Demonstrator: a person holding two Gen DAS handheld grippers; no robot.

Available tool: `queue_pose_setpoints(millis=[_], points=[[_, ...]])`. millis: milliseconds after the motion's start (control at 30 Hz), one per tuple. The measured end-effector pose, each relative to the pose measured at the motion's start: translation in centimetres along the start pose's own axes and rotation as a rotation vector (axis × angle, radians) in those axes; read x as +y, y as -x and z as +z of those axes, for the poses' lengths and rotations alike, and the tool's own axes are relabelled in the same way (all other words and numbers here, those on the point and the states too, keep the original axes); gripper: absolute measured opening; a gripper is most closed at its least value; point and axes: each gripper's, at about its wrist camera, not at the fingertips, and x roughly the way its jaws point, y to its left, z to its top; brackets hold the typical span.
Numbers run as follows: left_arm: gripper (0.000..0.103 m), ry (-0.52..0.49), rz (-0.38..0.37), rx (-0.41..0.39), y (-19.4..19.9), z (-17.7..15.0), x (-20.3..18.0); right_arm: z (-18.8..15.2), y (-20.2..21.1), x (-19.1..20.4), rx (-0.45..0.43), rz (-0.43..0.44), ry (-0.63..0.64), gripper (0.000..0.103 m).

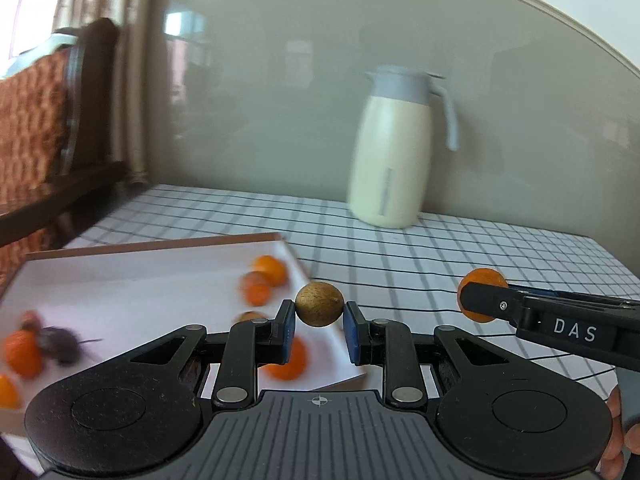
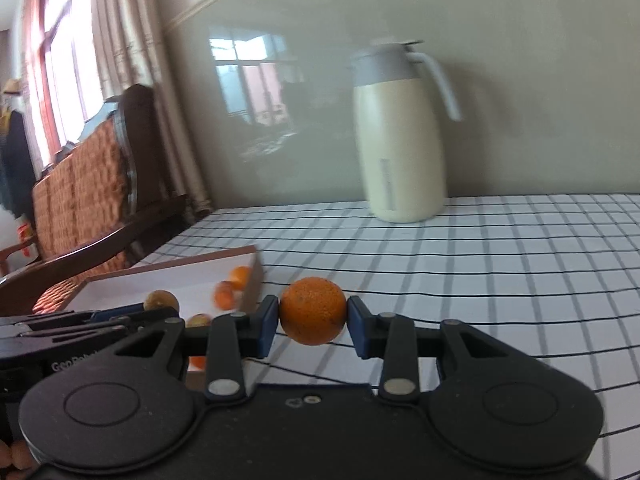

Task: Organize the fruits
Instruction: 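Carry the brown fruit in the left gripper over the box while the right gripper carries the orange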

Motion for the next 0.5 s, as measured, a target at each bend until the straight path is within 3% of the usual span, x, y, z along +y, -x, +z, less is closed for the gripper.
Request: queue_pose_setpoints(millis=[267,500], points=[[0.026,0.085,0.116,-0.038,2.6,-0.7,5.4,-0.6,-1.0,4.5,-0.037,0.101,0.049,0.029],[0.026,0.135,0.176,-0.061,2.9,-0.7,7.9,-0.3,-1.3,7.2,-0.08,0.162,0.089,0.029]])
